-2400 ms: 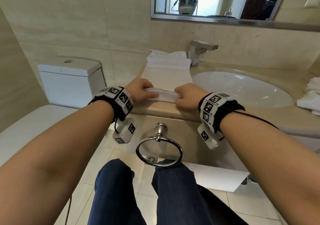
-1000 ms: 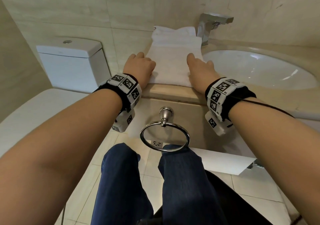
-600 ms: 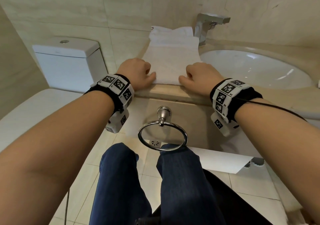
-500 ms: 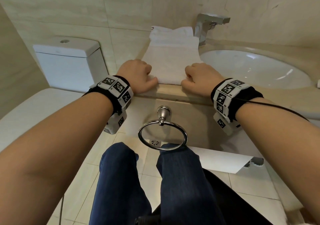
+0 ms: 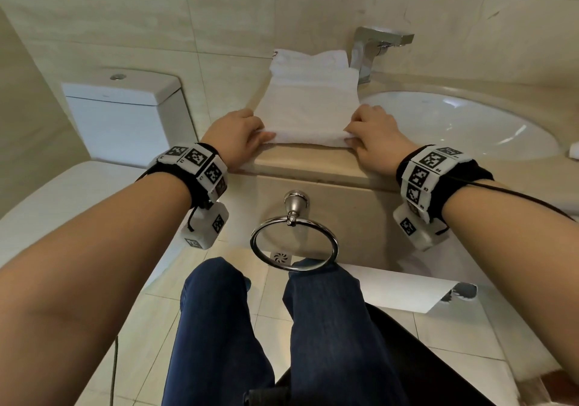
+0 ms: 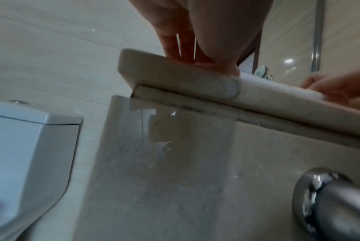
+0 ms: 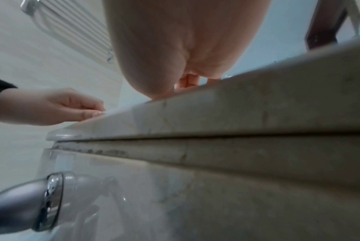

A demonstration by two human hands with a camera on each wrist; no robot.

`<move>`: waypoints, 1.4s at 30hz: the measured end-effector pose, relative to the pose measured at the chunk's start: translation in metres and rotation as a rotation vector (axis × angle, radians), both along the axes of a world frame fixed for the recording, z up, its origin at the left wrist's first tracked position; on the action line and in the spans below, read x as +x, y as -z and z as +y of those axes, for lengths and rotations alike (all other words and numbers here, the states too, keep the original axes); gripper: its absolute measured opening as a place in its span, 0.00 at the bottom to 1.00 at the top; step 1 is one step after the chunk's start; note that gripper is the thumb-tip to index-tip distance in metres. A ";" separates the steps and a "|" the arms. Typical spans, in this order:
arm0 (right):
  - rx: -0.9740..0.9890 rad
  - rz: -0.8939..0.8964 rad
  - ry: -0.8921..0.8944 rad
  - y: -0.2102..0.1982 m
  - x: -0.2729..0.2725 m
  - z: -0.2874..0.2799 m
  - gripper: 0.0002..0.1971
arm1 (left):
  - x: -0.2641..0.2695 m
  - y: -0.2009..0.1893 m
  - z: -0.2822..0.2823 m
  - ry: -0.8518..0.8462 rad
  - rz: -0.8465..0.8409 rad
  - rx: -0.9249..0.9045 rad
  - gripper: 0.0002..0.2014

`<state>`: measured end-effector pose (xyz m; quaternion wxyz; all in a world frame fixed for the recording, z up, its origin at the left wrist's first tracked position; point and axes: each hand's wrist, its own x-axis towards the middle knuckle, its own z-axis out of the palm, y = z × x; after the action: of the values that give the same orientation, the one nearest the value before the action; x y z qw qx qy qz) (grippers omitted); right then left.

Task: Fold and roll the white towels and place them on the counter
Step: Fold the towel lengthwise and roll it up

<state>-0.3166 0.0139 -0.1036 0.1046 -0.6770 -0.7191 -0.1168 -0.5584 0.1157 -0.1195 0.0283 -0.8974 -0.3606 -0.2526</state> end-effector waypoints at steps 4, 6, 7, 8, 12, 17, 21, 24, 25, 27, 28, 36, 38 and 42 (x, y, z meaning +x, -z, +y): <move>-0.070 0.248 0.033 -0.004 0.004 -0.003 0.15 | 0.004 -0.005 0.003 -0.057 -0.003 -0.089 0.20; -0.061 0.440 0.056 -0.005 0.006 -0.004 0.13 | 0.006 -0.006 0.004 -0.078 -0.007 -0.125 0.19; -0.053 0.515 0.069 -0.005 0.008 -0.004 0.12 | 0.006 -0.007 0.004 -0.076 -0.015 -0.150 0.19; -0.051 0.552 0.080 -0.005 0.009 -0.004 0.11 | 0.007 -0.007 0.006 -0.068 -0.023 -0.181 0.19; -0.111 0.567 0.096 -0.005 0.011 -0.001 0.11 | 0.009 -0.015 0.009 -0.084 -0.027 -0.359 0.20; -0.181 0.554 0.149 -0.012 0.015 0.007 0.13 | 0.017 -0.024 0.016 -0.130 0.028 -0.509 0.21; -0.248 0.535 0.199 -0.020 0.016 0.015 0.15 | 0.019 -0.019 0.022 -0.127 -0.147 -0.505 0.17; -0.242 0.536 0.212 -0.019 0.015 0.018 0.14 | 0.023 -0.013 0.023 -0.143 -0.146 -0.435 0.14; -0.229 0.536 0.226 -0.018 0.016 0.021 0.13 | 0.025 -0.012 0.024 -0.147 -0.126 -0.409 0.14; -0.185 0.495 0.259 -0.016 0.015 0.023 0.13 | 0.027 -0.011 0.025 -0.143 -0.128 -0.354 0.13; -0.148 0.404 0.266 -0.017 0.015 0.024 0.13 | 0.028 -0.011 0.026 -0.143 -0.137 -0.320 0.13; -0.116 -0.025 0.077 -0.012 -0.007 0.024 0.10 | 0.045 -0.011 0.003 -0.170 0.162 0.048 0.10; -0.160 -0.042 0.067 -0.015 -0.003 0.021 0.11 | 0.042 -0.011 -0.003 -0.239 0.221 0.135 0.13; -0.161 -0.019 0.057 -0.022 -0.006 0.013 0.17 | 0.048 -0.011 -0.014 -0.179 0.289 0.245 0.18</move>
<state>-0.3222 0.0268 -0.0815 0.0394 -0.7024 -0.7074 -0.0679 -0.5109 0.1017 -0.1089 0.2109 -0.8785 -0.3978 -0.1596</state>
